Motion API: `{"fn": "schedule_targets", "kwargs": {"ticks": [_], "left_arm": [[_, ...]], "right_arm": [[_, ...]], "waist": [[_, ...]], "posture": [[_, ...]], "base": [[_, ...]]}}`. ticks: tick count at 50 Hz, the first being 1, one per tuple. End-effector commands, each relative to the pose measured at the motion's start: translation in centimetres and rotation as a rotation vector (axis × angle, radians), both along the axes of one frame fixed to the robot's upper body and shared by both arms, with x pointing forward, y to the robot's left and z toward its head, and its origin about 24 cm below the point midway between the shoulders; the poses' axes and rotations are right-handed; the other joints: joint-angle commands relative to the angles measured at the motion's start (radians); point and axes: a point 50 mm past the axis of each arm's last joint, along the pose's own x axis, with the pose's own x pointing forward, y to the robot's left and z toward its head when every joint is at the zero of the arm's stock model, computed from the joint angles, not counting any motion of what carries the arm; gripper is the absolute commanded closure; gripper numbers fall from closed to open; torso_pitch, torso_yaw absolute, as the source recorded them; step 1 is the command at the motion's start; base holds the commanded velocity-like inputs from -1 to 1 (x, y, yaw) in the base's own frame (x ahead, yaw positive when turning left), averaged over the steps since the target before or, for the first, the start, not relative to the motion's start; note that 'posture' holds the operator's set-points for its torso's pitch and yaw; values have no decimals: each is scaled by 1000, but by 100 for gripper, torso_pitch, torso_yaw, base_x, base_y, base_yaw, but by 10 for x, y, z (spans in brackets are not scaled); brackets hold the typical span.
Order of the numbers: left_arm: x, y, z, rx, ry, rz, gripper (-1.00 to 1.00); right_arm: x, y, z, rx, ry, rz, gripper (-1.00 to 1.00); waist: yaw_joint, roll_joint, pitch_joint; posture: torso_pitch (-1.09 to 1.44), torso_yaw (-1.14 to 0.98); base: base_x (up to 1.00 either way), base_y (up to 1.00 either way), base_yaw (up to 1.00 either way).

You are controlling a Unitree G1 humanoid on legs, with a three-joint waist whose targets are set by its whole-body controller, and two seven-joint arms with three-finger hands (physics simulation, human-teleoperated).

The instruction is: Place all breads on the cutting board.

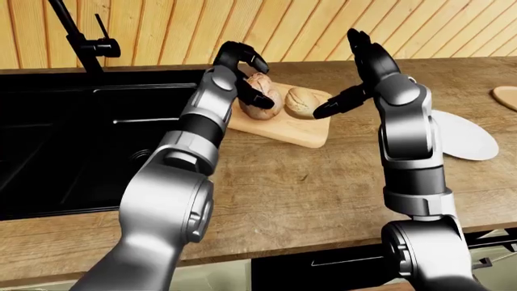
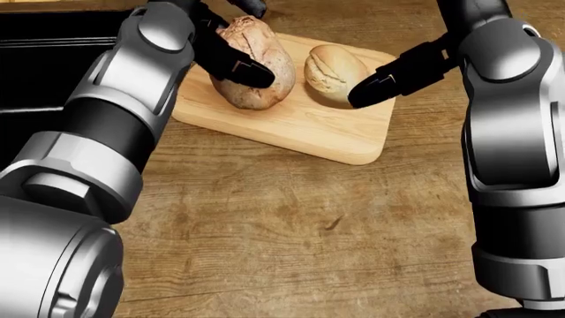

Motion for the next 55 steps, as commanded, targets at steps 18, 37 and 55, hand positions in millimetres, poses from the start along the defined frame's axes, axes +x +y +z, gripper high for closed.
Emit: {"fn": "schedule_targets", "kwargs": {"ticks": [18, 37, 55], "left_arm": [[-2, -11, 24, 8, -103, -31, 10], [-2, -13, 20, 16, -88, -41, -46], [-4, 13, 50, 31, -124, -43, -45]], "right_arm": [[-6, -2, 20, -15, -97, -1, -100], [-6, -2, 20, -15, -96, -1, -100], [-14, -14, 32, -13, -110, -25, -100]], "waist": [[-1, -4, -36], [-1, -5, -36], [-1, -3, -31]], "posture": [[0, 0], [0, 0], [0, 0]], "base": [[0, 0, 0], [0, 0, 0], [0, 0, 0]]}}
